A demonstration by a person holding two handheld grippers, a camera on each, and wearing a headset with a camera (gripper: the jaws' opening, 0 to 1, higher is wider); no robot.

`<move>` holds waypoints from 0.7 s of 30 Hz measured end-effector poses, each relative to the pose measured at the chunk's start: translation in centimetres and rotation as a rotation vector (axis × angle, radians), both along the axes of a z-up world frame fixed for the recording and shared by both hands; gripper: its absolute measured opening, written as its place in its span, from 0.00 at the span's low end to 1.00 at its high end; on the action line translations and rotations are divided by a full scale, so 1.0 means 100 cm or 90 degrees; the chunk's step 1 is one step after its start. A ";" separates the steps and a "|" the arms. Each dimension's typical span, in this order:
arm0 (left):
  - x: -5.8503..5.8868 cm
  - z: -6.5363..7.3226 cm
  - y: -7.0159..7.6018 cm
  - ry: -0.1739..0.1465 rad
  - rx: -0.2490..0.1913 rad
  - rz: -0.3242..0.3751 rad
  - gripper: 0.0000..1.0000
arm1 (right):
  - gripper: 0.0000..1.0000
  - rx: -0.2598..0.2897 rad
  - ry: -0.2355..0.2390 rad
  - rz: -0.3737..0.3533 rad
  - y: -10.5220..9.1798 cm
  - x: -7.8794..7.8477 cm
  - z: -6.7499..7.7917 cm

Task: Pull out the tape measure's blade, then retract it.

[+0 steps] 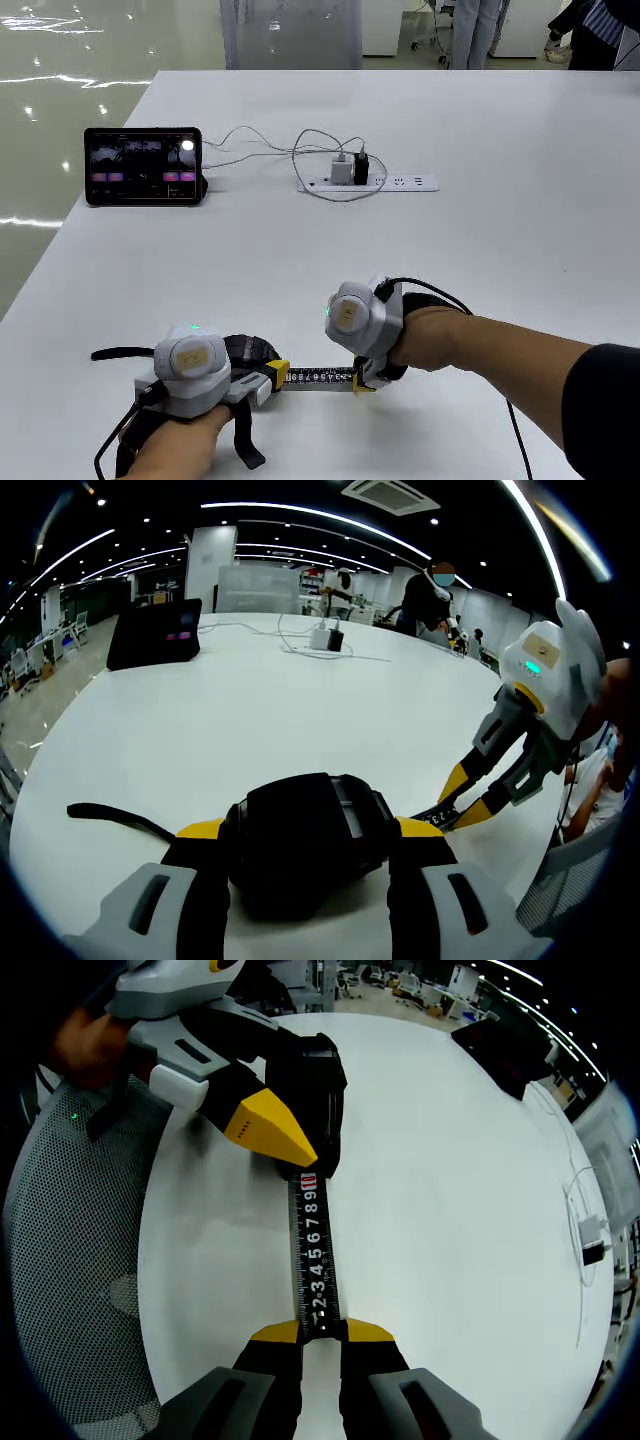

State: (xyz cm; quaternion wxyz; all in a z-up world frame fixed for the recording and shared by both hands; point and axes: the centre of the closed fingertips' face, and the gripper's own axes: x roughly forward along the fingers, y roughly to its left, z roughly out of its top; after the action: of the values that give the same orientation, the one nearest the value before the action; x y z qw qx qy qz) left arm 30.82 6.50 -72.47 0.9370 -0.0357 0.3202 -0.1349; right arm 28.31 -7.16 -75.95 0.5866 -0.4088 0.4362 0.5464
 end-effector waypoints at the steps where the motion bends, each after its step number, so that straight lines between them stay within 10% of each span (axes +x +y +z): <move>1: 0.000 0.000 0.000 0.000 0.000 0.000 0.60 | 0.10 0.000 0.000 0.000 0.001 0.000 0.000; 21: 0.000 -0.001 0.000 0.007 -0.005 0.002 0.60 | 0.10 0.004 0.003 -0.003 0.014 -0.001 0.000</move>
State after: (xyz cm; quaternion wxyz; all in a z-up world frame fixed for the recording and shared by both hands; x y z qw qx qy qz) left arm 30.81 6.48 -72.55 0.9352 -0.0408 0.3250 -0.1348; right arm 28.22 -5.76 -75.91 0.5879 -0.4049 0.4368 0.5473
